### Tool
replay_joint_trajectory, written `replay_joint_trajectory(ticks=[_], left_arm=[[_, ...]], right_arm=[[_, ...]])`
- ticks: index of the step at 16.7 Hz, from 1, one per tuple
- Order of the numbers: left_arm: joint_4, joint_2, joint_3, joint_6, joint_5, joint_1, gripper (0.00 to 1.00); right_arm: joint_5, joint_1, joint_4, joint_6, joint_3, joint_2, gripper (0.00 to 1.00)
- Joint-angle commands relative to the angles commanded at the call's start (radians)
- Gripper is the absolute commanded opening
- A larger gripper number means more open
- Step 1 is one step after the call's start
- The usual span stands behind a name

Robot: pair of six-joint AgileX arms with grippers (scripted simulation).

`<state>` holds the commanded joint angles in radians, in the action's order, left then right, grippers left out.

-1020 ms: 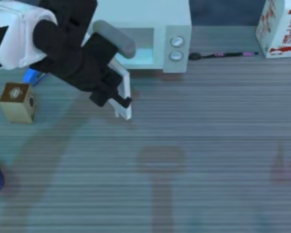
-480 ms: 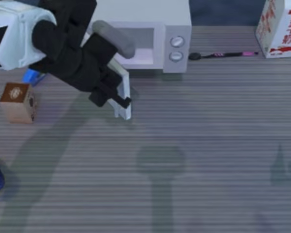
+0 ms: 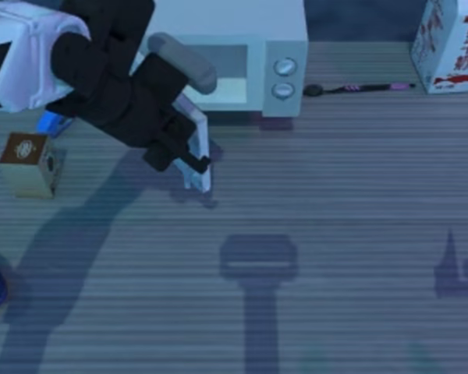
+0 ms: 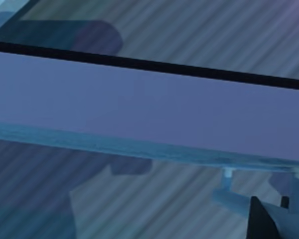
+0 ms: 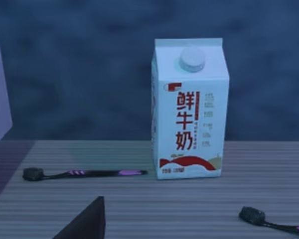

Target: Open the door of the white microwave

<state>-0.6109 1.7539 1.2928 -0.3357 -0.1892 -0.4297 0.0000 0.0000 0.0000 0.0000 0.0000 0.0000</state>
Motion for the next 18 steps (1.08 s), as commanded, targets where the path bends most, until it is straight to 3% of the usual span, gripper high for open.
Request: replay_joint_trajectory(ticks=[5,12,18], left_arm=[[-0.001,0.0,-0.004,0.001,-0.008,-0.004,0.0],[-0.026,-0.023,-0.024,-0.121,-0.063,0.048,0.0],[-0.027,-0.023,-0.024,-0.124,-0.064,0.049,0.0]], right_arm=[[0.0,0.0,0.0,0.0,0.0,0.0,1.0],[0.0,0.0,0.0,0.0,0.0,0.0,1.0],[0.0,0.0,0.0,0.0,0.0,0.0,1.0]])
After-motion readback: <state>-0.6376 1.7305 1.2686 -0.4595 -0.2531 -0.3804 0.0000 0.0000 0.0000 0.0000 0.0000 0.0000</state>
